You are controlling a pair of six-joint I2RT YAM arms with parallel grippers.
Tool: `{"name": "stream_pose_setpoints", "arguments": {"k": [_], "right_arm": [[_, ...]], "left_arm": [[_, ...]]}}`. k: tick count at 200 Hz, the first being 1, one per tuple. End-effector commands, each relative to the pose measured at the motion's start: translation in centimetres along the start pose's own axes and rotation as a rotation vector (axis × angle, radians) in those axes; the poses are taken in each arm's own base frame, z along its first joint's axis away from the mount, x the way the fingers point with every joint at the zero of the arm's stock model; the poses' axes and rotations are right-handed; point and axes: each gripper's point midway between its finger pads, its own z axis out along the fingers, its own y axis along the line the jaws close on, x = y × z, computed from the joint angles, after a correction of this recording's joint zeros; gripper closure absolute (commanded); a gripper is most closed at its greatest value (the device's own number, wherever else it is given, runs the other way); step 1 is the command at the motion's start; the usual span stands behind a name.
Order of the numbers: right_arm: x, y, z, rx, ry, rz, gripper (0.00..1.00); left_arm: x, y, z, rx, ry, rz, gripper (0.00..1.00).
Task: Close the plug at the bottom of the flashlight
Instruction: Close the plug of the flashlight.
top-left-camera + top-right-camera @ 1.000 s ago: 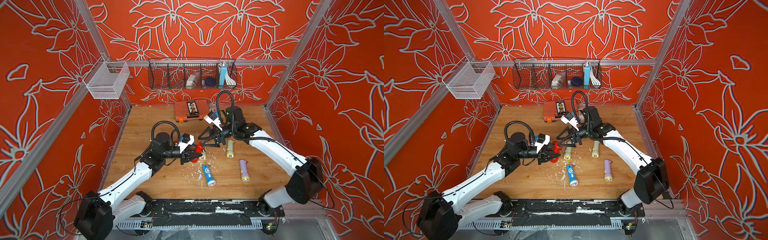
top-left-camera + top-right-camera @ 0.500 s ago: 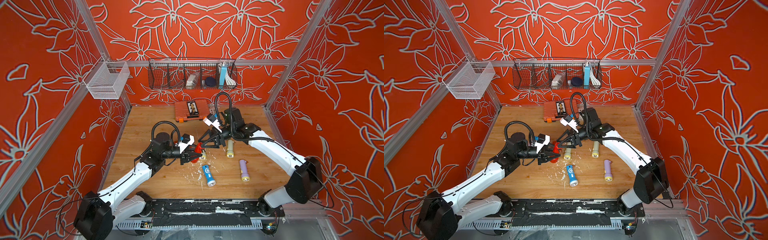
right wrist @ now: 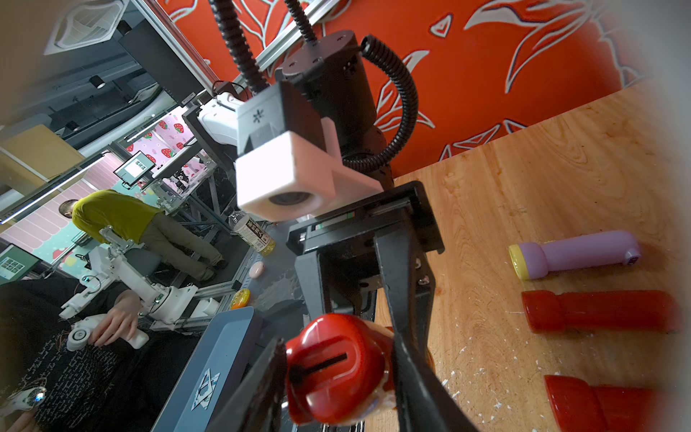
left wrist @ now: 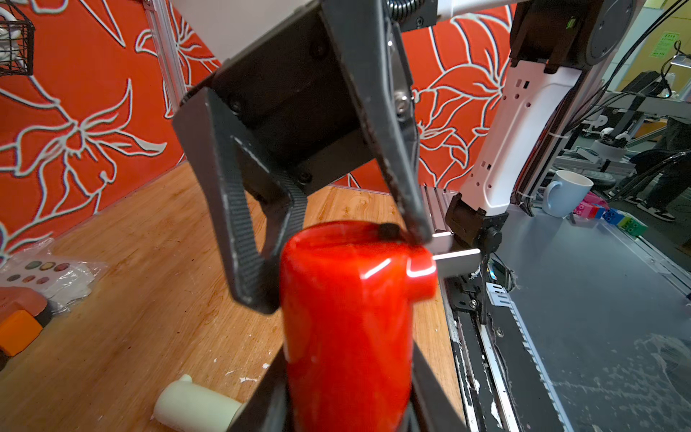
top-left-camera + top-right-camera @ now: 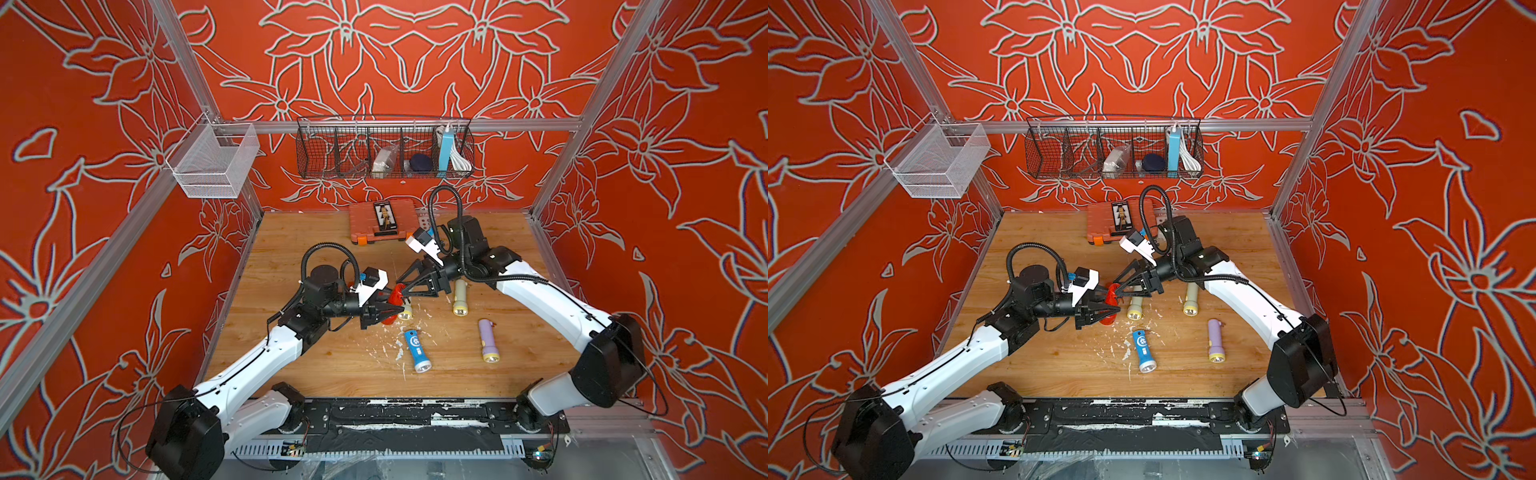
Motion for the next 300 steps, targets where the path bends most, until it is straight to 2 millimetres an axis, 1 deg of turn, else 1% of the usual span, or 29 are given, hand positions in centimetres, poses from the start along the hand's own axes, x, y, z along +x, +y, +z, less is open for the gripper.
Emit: {"name": "stream_pose_setpoints", "arguments": {"k": [1,42,65,67,70,116,152,177,189,201,220,246,272,300], "right_arm": [[0.7,-0.2,0.4,-0.002,0.011,-0.027,0.54],[1.5,-0.4,0.8,-0.007,0.021,-0.017,0.66],[1.7,-0.5,1.0,-0.018,0.022,-0.013,0.7],[1.7,-0.5,1.0,-0.018,0.023,-0.012,0.7],[1.8,-0.5,1.1,-0.021,0.024,-0.01,0.71],[2.4,-0.7,1.9,-0.054,0.033,0.01,0.84],[2.7,-0.9,2.5,-0.074,0.04,0.023,0.91],[2.7,-1.1,2.7,-0.08,0.041,0.026,0.96],[2.6,-1.2,2.7,-0.066,0.042,0.023,0.98],[2.3,-1.4,2.6,-0.049,0.043,0.015,1.0],[1.8,-1.8,2.4,-0.022,0.044,0.006,1.0],[0.6,-2.1,1.8,0.014,0.041,-0.016,1.0],[-0.9,-3.0,0.8,0.076,0.03,-0.036,1.0],[-2.1,-3.7,0.0,0.136,0.018,-0.048,1.0]], "left_arm": [[-2.6,-0.4,-0.3,0.004,-0.051,0.081,1.0],[-3.1,-0.7,-0.6,0.003,-0.062,0.1,1.0],[-3.2,-0.6,-0.7,-0.008,-0.063,0.114,1.0],[-3.8,-1.1,-1.0,-0.01,-0.078,0.134,1.0],[-4.2,-1.2,-1.2,-0.013,-0.086,0.143,1.0],[-6.0,-1.6,-2.0,-0.033,-0.127,0.197,1.0],[-8.7,-2.9,-3.1,-0.026,-0.195,0.248,1.0],[-9.7,-3.7,-3.5,-0.014,-0.214,0.275,1.0],[-9.6,-3.8,-3.5,-0.008,-0.205,0.276,1.0],[-9.0,-3.8,-3.4,-0.006,-0.186,0.264,1.0],[-8.2,-3.8,-3.3,0.0,-0.166,0.242,1.0],[-8.1,-4.4,-3.4,0.028,-0.163,0.213,1.0],[-7.8,-5.3,-3.6,0.048,-0.151,0.196,1.0],[-7.0,-5.3,-3.7,0.034,-0.131,0.177,1.0]]}}
